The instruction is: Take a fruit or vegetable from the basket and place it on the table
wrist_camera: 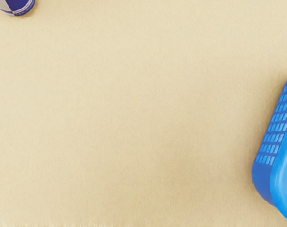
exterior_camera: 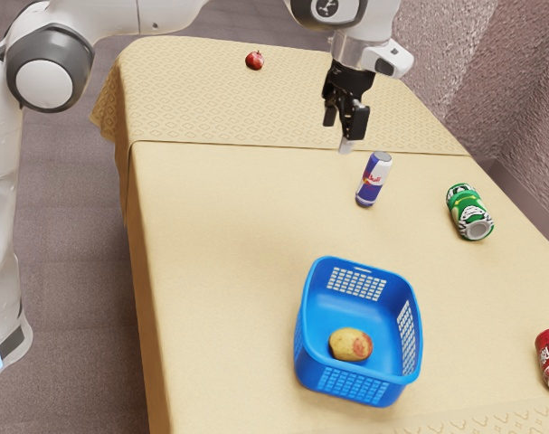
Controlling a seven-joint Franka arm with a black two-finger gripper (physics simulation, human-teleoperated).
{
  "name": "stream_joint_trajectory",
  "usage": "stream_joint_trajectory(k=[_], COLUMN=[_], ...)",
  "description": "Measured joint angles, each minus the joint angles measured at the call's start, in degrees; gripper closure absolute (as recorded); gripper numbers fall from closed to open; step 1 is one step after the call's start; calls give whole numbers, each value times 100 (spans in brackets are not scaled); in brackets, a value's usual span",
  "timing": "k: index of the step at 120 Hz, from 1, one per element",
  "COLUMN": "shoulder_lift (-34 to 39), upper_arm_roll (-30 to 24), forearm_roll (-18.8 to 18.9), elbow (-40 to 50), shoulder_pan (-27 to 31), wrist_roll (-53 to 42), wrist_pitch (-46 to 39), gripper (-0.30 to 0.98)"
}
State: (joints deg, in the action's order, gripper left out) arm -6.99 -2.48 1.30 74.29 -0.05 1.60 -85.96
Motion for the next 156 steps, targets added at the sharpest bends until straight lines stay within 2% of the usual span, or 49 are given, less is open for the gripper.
stream_joint_trajectory(k=[16, 24, 37, 44, 65, 88, 98, 123, 137, 156], shoulder_lift=[-5, -72, -194, -368, -784, -876, -712, 375, 443, 174], upper_arm_roll=[0, -60, -144, -153, -147, -120, -143, -207, -223, -307], forearm_roll=[-25, -152, -47, -2, 50, 113, 141, -39, -50, -54], elbow=[0, -109, -366, -393, -390, -336, -45, 2019, 2342, 2321], shoulder_pan=[-1, -15, -975, -1246, -1268, -1345, -1477, -1741, -1821, -1769], wrist_roll=[30, 56, 98, 117, 170, 224, 255, 316, 337, 361], wrist_pitch=[21, 6, -84, -180, -420, -507, -542, -1341, -1690, -2030], gripper=[0, 0, 0, 0, 0, 0, 0, 0, 0, 0])
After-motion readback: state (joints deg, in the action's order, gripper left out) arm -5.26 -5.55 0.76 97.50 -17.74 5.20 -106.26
